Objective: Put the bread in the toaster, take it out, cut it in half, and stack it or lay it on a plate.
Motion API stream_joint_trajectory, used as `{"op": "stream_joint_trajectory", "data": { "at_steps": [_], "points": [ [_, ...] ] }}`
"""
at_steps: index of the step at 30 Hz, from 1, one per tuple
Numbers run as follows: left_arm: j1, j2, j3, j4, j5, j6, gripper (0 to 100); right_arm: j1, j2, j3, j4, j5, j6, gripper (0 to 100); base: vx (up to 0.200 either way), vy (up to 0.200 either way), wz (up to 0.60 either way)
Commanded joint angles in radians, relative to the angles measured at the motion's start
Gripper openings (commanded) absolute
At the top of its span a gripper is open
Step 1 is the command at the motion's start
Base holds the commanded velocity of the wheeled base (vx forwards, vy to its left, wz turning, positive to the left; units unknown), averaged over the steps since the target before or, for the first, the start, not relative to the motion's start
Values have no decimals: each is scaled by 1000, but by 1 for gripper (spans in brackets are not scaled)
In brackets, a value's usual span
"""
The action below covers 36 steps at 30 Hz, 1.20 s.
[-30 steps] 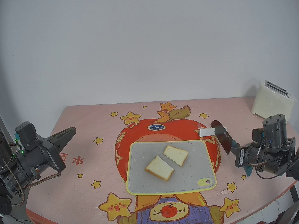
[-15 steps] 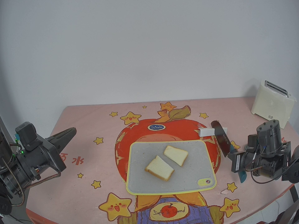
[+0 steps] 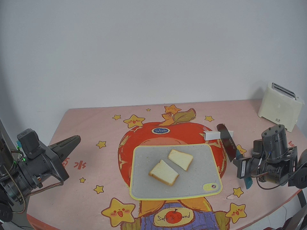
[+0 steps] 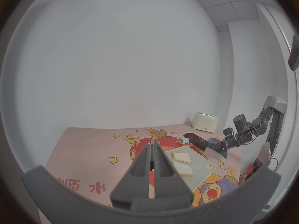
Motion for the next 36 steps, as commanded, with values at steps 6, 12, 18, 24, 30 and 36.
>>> {"op": "stream_joint_trajectory", "data": {
  "at_steps": [6,12,18,24,30,36],
  "points": [
    [0,0,14,-3,0,27,0,9,-6,-2,-9,-2,4,100,0,0,0],
    [7,-31,7,-8,4,54,0,7,-38,-8,-10,-5,0,100,0,0,0],
    [79,-237,53,5,130,132,0,6,-132,-34,-26,7,-9,100,0,0,0],
    [234,-668,251,100,297,172,0,9,-147,-45,-87,6,-13,100,0,0,0],
    [251,-1166,251,830,354,206,0,0,-222,-46,-89,7,-46,100,0,0,0],
    [248,-1157,251,851,260,197,0,-3,-258,-51,-79,9,-49,100,0,0,0]
  ]
}}
